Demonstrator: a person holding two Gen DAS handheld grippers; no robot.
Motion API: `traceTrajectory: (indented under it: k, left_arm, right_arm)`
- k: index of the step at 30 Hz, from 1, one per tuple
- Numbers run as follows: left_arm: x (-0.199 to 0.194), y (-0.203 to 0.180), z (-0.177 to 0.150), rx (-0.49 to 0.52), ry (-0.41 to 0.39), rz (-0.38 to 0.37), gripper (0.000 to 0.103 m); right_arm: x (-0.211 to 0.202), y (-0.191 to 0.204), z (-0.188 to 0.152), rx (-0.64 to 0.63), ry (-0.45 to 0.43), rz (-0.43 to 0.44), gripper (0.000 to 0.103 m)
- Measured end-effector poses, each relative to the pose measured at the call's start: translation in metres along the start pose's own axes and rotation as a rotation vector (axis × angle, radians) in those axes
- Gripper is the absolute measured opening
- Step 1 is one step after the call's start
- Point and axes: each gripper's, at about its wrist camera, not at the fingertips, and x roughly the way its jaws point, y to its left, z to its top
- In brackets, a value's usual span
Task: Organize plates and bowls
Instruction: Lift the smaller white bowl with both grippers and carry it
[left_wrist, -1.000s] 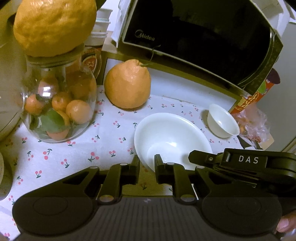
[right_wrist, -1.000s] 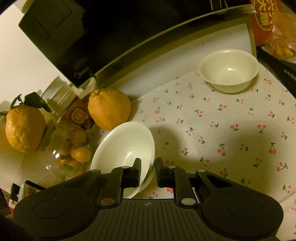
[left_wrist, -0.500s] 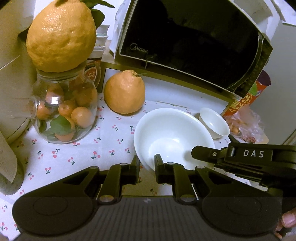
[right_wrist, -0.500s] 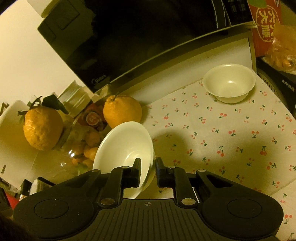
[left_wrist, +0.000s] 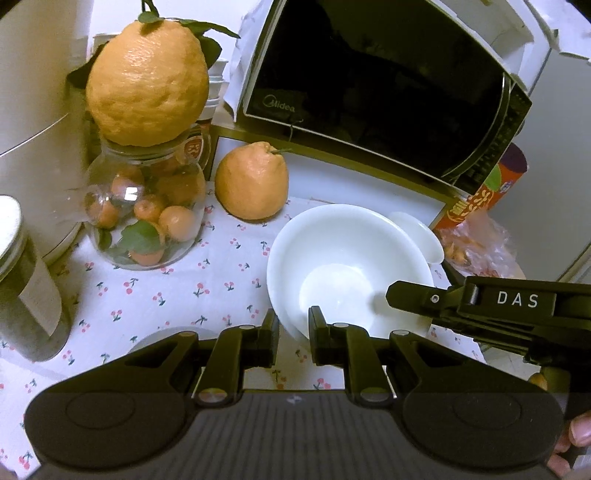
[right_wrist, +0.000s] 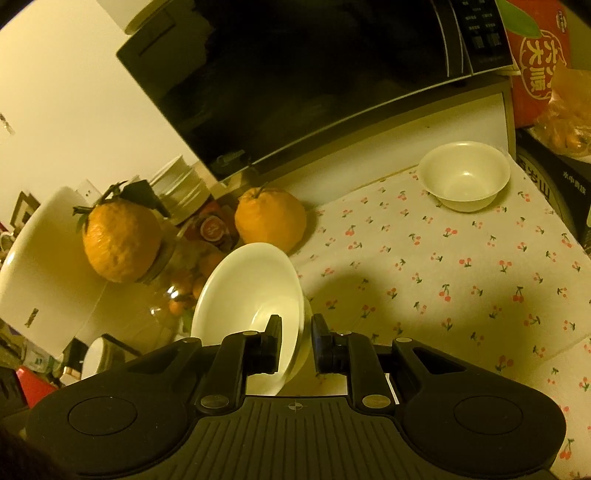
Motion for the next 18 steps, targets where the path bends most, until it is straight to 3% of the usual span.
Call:
traceTrajectory:
  k: [18]
  left_arm:
    - [-0.037, 0.017, -0.012, -0.033, 0.056, 0.008, 0.015]
  right_arm:
    - [-0.018, 0.03, -0.023, -0.041, 0.068, 0.015, 0.018]
